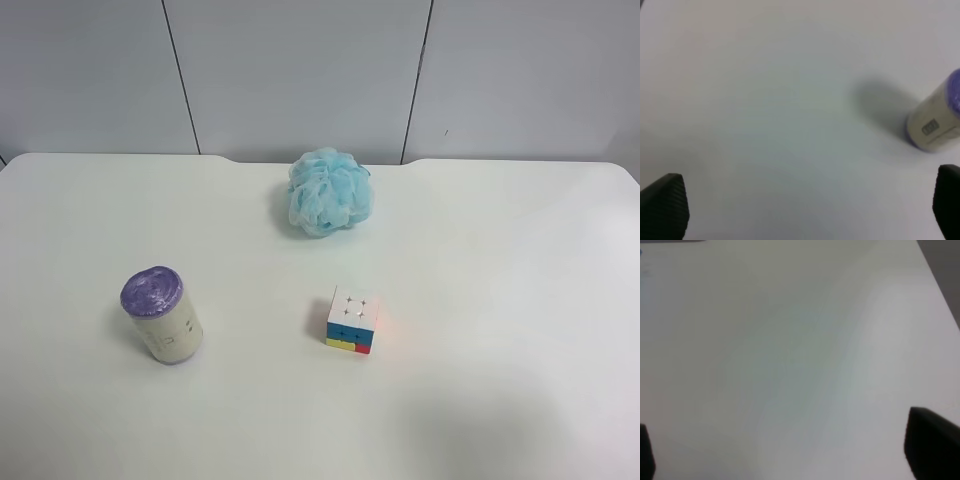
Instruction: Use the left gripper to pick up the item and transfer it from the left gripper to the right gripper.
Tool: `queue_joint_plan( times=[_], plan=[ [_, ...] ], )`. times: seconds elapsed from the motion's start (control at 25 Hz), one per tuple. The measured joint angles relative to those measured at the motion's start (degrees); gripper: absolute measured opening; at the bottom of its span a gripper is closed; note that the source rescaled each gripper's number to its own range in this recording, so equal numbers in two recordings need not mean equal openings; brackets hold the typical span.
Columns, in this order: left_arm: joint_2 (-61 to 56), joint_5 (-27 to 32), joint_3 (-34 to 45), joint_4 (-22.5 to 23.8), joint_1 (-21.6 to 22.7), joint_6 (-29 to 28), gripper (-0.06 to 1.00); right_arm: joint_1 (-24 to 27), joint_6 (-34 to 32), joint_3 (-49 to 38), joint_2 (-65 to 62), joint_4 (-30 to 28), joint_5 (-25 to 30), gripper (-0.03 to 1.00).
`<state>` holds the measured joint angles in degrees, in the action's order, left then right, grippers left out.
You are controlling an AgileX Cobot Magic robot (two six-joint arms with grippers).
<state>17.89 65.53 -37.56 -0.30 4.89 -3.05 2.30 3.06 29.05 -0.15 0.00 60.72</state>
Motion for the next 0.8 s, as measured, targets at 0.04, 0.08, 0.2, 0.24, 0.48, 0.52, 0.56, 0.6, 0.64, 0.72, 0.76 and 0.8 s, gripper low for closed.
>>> queue_joint_plan(
  times=[0.04, 0.08, 0.2, 0.24, 0.48, 0.52, 0.56, 0.6, 0.64, 0.72, 0.76, 0.8],
  plan=[
    [1.83, 0.15, -1.08, -0.14, 0.00, 0.00, 1.00, 0.00, 0.00, 0.00, 0.00, 0.00, 0.00, 1.00],
    [3.69, 0.15, -1.99, -0.28, -0.08, 0.00, 1.00, 0.00, 0.00, 0.00, 0.00, 0.00, 0.00, 1.00],
    [9.18, 0.14, -4.08, -0.09, -2.57, 0.00, 1.00, 0.00, 0.00, 0.00, 0.00, 0.00, 0.00, 1.00],
    [10.69, 0.20, -4.48, 0.30, -3.42, 0.00, 1.00, 0.00, 0.00, 0.00, 0.00, 0.00, 0.00, 1.00],
    [20.76, 1.20, -6.70, 0.30, -8.98, -0.12, 1.00, 0.00, 0.00, 0.00, 0.00, 0.00, 0.00, 1.00],
    [22.72, 1.28, -7.01, 0.30, -10.07, -0.28, 1.00, 0.00, 0.00, 0.00, 0.00, 0.00, 0.00, 1.00],
    [24.37, 1.40, -7.44, 0.30, -11.13, -0.47, 1.00, 0.00, 0.00, 0.00, 0.00, 0.00, 0.00, 1.00],
    [26.39, 1.45, -7.93, 0.30, -11.94, -0.76, 1.00, 0.00, 0.00, 0.00, 0.00, 0.00, 0.00, 1.00],
    [28.41, 1.52, -8.35, 0.30, -12.89, -1.01, 1.00, 0.00, 0.00, 0.00, 0.00, 0.00, 0.00, 1.00],
    [32.06, 1.49, -9.46, 0.30, -14.76, -2.01, 1.00, 0.00, 0.00, 0.00, 0.00, 0.00, 0.00, 1.00],
    [34.04, 1.42, -9.96, 0.30, -15.62, -2.68, 1.00, 0.00, 0.00, 0.00, 0.00, 0.00, 0.00, 1.00],
    [35.98, 1.22, -10.25, 0.30, -16.67, -3.25, 1.00, 0.00, 0.00, 0.00, 0.00, 0.00, 0.00, 1.00]
  ],
)
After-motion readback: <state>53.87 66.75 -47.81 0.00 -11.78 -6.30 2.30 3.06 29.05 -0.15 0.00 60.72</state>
